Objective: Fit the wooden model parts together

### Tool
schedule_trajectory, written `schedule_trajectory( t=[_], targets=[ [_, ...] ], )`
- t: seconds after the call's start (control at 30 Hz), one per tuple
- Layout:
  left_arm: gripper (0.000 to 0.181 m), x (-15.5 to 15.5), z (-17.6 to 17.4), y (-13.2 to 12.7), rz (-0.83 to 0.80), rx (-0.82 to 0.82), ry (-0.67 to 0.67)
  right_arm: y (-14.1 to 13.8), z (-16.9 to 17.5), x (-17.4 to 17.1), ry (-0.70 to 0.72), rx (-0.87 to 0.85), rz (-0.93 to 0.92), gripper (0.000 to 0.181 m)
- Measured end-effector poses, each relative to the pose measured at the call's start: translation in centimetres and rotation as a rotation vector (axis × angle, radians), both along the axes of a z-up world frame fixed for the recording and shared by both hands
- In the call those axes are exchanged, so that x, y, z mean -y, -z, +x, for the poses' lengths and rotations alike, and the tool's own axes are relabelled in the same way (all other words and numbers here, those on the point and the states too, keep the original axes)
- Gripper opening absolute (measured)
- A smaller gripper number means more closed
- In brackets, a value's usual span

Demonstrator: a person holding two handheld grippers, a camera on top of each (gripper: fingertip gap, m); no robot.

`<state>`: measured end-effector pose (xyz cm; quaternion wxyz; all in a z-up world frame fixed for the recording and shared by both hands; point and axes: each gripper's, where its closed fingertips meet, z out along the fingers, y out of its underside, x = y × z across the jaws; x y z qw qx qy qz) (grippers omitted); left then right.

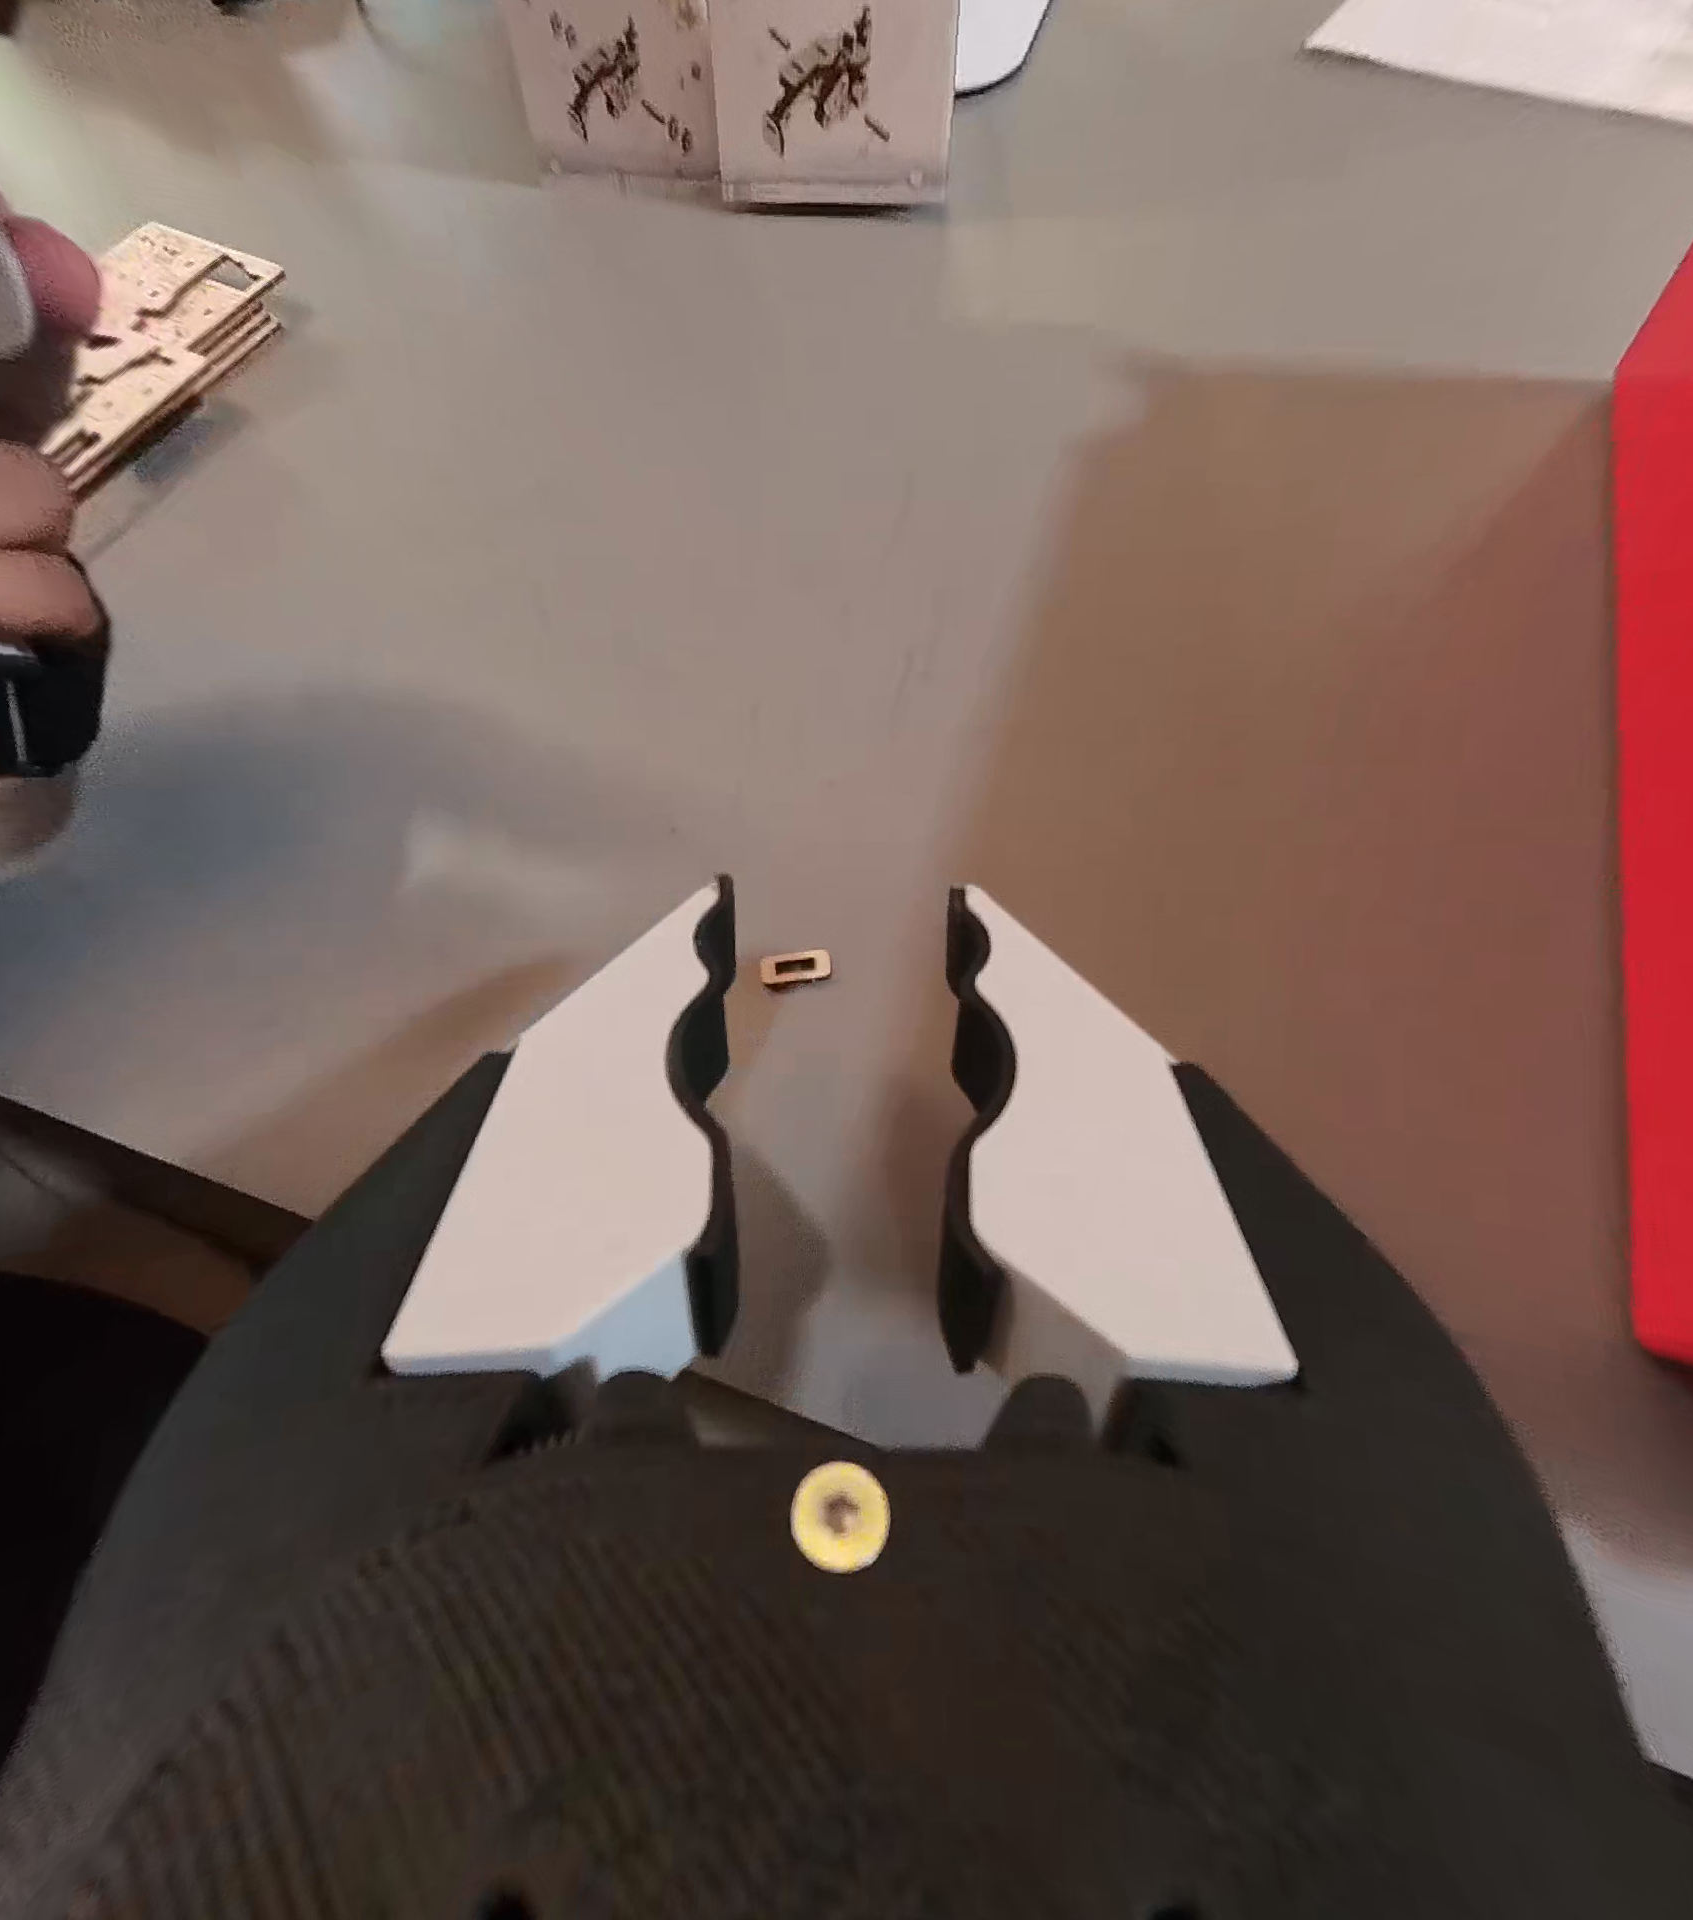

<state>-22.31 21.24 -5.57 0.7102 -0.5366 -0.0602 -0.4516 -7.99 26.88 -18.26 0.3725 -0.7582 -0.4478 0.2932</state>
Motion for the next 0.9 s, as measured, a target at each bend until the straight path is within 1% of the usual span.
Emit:
schedule_trajectory(
  t=[0.07,0.13,0.27,0.37,0.47,0.5,0.6,0.7,0.77,0.83,0.9],
  targets=[
    [0.006,0.3,-0.7,0.2,-0.010,0.003,-0.040,0.6,-0.1,0.0,0.008,0.011,-0.024,0.042],
    [0.006,0.3,-1.3,0.9,-0.036,0.044,-0.050,1.1,-0.3,0.2,-0.006,0.027,-0.054,0.041],
    [0.006,0.0,-1.8,1.3,-0.055,0.161,0.016,1.9,-0.5,0.7,-0.046,0.049,-0.104,0.042],
    [0.006,-0.2,-1.5,1.6,-0.072,0.144,0.028,2.5,-0.6,1.2,-0.073,0.082,-0.104,0.042],
    [0.006,-0.2,-0.8,1.6,-0.077,0.144,0.063,3.3,-0.8,1.2,-0.090,0.135,-0.077,0.037],
    [0.006,-0.2,-0.6,1.5,-0.078,0.148,0.075,3.4,-0.9,1.1,-0.091,0.140,-0.064,0.035],
    [0.006,0.0,-0.1,1.4,-0.081,0.150,0.102,3.5,-0.9,0.7,-0.079,0.168,-0.023,0.023],
    [0.006,0.2,0.4,1.2,-0.082,0.152,0.130,3.5,-1.0,0.9,-0.083,0.160,-0.022,0.019],
    [0.006,0.4,0.6,1.1,-0.083,0.151,0.144,3.5,-1.1,1.0,-0.089,0.159,-0.013,0.020],
    [0.006,0.5,0.7,1.0,-0.081,0.149,0.153,3.4,-1.1,0.8,-0.084,0.168,0.014,0.029],
    [0.006,0.6,0.5,1.1,-0.086,0.128,0.145,3.0,-1.4,0.8,-0.087,0.150,0.046,0.034]
  ],
)
